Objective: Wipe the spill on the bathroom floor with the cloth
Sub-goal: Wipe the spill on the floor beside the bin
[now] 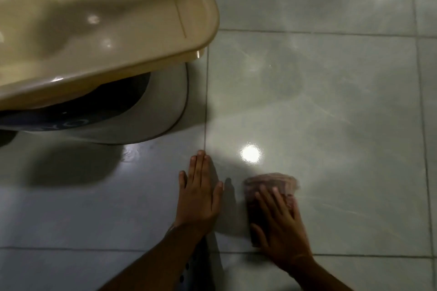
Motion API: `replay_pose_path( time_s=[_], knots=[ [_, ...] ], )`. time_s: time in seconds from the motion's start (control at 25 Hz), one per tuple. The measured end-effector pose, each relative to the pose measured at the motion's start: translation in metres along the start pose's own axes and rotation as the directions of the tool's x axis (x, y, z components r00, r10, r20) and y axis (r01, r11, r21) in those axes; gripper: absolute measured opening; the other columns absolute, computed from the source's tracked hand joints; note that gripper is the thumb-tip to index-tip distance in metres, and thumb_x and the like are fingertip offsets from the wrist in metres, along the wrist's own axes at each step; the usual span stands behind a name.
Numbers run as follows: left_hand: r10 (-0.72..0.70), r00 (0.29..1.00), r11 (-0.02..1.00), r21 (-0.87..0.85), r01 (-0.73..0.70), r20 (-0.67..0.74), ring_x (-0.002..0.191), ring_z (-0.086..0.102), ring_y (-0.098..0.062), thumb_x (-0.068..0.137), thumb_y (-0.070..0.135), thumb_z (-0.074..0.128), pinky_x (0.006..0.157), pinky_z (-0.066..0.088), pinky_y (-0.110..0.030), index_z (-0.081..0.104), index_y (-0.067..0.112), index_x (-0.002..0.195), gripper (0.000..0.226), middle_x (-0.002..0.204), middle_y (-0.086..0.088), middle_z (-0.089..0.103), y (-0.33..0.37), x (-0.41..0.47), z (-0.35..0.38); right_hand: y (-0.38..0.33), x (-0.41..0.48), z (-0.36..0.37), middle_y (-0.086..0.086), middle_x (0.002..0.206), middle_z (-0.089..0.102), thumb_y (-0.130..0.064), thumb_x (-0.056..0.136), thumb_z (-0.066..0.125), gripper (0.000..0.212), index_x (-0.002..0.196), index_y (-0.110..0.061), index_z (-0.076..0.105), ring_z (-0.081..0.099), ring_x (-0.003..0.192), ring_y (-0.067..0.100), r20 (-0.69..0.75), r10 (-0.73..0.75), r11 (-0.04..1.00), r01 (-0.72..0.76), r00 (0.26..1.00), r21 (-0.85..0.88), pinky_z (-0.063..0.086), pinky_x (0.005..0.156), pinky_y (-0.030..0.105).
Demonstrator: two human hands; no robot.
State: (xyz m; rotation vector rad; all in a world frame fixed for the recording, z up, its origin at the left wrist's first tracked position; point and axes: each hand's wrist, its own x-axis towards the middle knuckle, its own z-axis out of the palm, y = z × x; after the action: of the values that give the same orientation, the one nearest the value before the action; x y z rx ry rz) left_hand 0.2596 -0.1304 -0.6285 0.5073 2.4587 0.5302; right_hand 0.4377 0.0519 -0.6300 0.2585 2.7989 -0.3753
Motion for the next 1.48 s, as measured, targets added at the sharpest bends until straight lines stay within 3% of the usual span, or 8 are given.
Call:
replay_pose_path(
  time_s=[0.28,0.52,0.76,0.92,1.04,1.2,1.36,1.48],
  knots=[
    [0.005,1.000,1.000,0.010,-0.005,-0.002,0.161,-0.017,-0.012,0.104,0.053,0.025,0.128,-0.006,-0.042,-0.002,0.021,0.167,0.075,0.176,0.004,-0.014,0.000,-0.001,-0.001,0.064,0.207,-0.073,0.010,0.178,0.016,-0.058,0.102,0.036,0.082,0.169,-0.014,0.019,0.014,0.164,0.039,-0.189,0.386,0.923,-0.377,0.903,0.084,0.017,0.128,0.065],
    [-0.008,1.000,1.000,-0.008,0.008,0.015,0.162,-0.013,-0.010,0.105,0.052,0.017,0.131,-0.003,-0.045,0.002,0.024,0.167,0.070,0.176,0.004,-0.008,-0.001,-0.002,-0.005,-0.053,0.175,-0.032,0.004,0.179,0.013,-0.052,0.107,0.037,0.074,0.170,-0.020,0.016,0.006,0.166,0.031,-0.069,0.011,1.000,-0.010,0.998,0.019,0.012,0.131,0.062],
    [-0.065,0.998,0.996,-0.065,0.065,0.003,0.164,0.001,-0.019,0.102,0.053,0.019,0.130,0.010,-0.054,0.015,0.015,0.166,0.075,0.177,-0.003,0.006,0.013,-0.001,-0.012,-0.028,0.057,-0.010,-0.001,0.179,0.008,-0.054,0.104,0.044,0.078,0.170,-0.020,0.018,0.004,0.165,0.024,0.064,-0.161,0.986,0.158,0.985,0.048,0.023,0.127,0.064],
    [-0.072,0.991,0.997,0.028,0.075,-0.109,0.149,0.039,-0.031,0.102,0.040,0.049,0.118,0.037,-0.050,0.035,0.011,0.158,0.064,0.163,-0.014,0.040,0.042,0.016,-0.024,-0.005,0.166,-0.047,0.001,0.179,0.012,-0.059,0.104,0.038,0.079,0.170,-0.022,0.016,0.006,0.166,0.025,0.044,-0.037,0.999,0.036,0.998,0.031,0.012,0.130,0.064],
    [-0.072,0.987,0.982,-0.185,0.045,-0.142,0.127,0.058,-0.036,0.099,0.025,0.055,0.104,0.048,-0.046,0.048,0.009,0.148,0.051,0.142,-0.018,0.060,0.076,0.062,-0.034,-0.007,0.197,-0.067,0.006,0.177,0.019,-0.050,0.101,0.051,0.076,0.166,-0.019,0.026,0.021,0.162,0.031,-0.127,0.132,0.989,-0.122,0.983,0.080,0.023,0.124,0.061],
    [-0.454,0.891,0.831,-0.371,0.414,-0.021,0.119,0.066,-0.039,0.090,0.033,0.072,0.096,0.053,-0.042,0.053,0.005,0.133,0.054,0.128,-0.019,0.069,0.118,0.115,-0.055,-0.023,0.201,-0.085,0.016,0.150,0.049,-0.036,0.088,0.071,0.066,0.144,-0.010,0.047,0.047,0.137,0.040,-0.031,0.742,0.593,-0.633,0.670,0.498,0.040,0.105,0.053],
    [-0.513,0.830,0.696,-0.460,0.552,0.219,0.112,0.071,-0.037,0.086,0.026,0.071,0.097,0.059,-0.041,0.071,0.003,0.116,0.038,0.121,-0.019,0.074,0.127,0.126,-0.067,-0.027,0.199,-0.102,0.019,0.111,0.073,-0.029,0.086,0.071,0.028,0.106,-0.009,0.071,0.069,0.105,0.042,0.267,0.733,0.276,-0.632,0.626,0.724,0.055,0.089,0.043],
    [-0.431,0.858,0.664,-0.546,0.512,0.279,0.095,0.075,-0.033,0.080,0.030,0.073,0.086,0.065,-0.047,0.071,0.009,0.105,0.033,0.106,-0.016,0.077,0.144,0.109,-0.093,-0.020,0.178,-0.143,0.014,0.107,0.076,-0.019,0.087,0.066,0.020,0.107,-0.016,0.071,0.071,0.099,0.036,0.365,0.709,0.085,-0.587,0.603,0.805,0.057,0.085,0.036]
  ],
)
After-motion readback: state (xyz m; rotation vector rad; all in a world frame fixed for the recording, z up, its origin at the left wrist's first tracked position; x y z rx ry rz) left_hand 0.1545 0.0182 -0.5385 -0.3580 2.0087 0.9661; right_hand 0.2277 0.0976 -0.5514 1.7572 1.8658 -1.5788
